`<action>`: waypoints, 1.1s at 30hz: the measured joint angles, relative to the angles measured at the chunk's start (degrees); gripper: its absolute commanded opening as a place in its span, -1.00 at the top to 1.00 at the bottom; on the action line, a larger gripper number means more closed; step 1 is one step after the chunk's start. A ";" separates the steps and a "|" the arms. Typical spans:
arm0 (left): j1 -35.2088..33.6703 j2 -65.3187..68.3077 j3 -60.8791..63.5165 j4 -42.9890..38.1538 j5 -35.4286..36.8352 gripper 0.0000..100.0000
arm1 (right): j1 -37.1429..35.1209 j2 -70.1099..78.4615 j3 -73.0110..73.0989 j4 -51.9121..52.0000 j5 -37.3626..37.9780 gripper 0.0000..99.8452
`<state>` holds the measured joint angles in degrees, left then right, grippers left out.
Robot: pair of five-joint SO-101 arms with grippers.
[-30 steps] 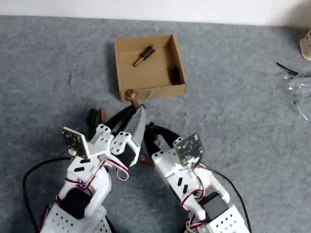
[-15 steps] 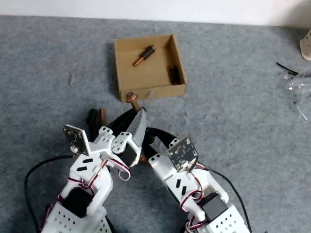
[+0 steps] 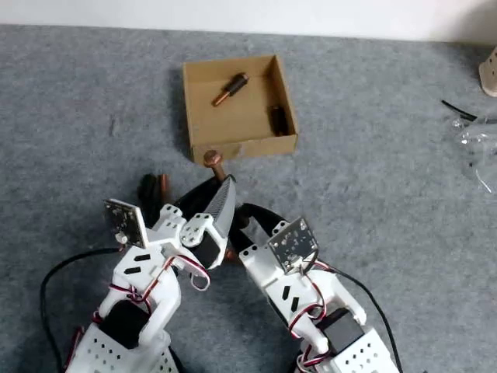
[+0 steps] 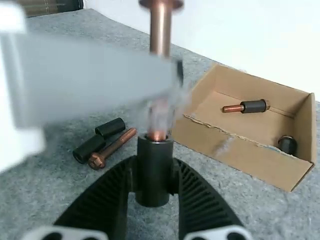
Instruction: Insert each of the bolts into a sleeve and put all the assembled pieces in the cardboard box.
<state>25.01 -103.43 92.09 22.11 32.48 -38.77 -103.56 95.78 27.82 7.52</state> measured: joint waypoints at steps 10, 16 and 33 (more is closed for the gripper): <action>0.35 -0.09 -0.53 5.27 0.09 0.99 | -0.26 0.00 0.00 0.09 0.09 0.99; 0.35 -0.09 -0.53 5.27 0.09 0.98 | -0.26 0.00 0.00 0.09 0.09 0.99; 0.35 -0.09 -2.02 14.24 -0.26 0.20 | -0.18 -0.35 0.00 0.09 0.18 0.99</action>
<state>25.36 -103.52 90.07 36.35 32.22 -38.95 -103.91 95.78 27.91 7.69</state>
